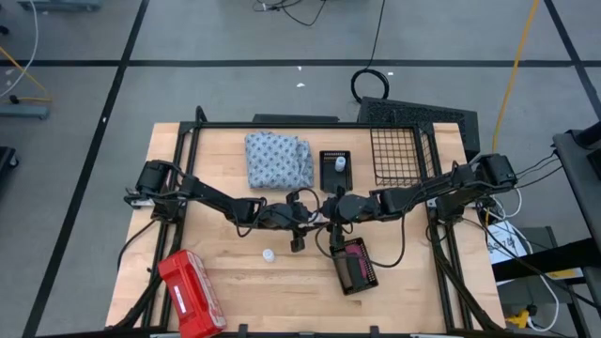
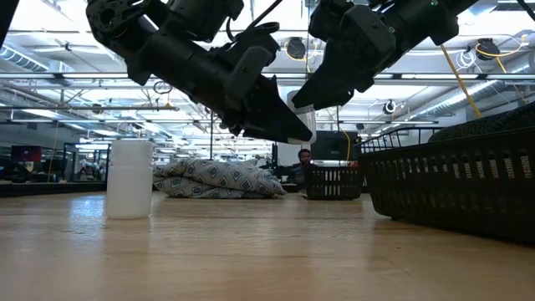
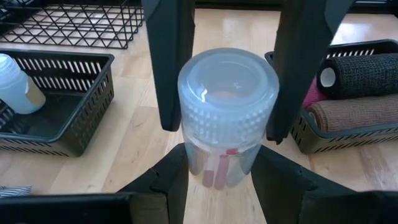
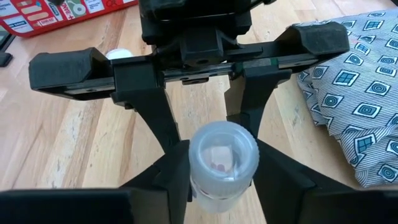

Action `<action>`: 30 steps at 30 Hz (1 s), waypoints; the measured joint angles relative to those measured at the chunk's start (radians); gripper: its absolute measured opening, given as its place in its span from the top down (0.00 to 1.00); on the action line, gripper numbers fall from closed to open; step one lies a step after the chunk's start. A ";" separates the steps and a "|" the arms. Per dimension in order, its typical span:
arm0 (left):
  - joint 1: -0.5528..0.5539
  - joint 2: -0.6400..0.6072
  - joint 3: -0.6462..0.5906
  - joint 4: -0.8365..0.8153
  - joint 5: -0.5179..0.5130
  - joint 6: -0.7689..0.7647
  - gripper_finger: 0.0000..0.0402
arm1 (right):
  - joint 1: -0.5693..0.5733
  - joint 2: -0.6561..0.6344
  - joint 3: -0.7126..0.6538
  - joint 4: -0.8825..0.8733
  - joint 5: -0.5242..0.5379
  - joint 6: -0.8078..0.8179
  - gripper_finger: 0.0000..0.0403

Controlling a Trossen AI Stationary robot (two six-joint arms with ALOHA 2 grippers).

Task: Pick & Place Medicine items
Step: Put the top transparent pill bottle into the top black basket

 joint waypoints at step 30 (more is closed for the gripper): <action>0.001 -0.085 -0.002 -0.026 -0.087 -0.040 0.43 | -0.134 -0.206 -0.001 -0.098 0.035 0.005 0.67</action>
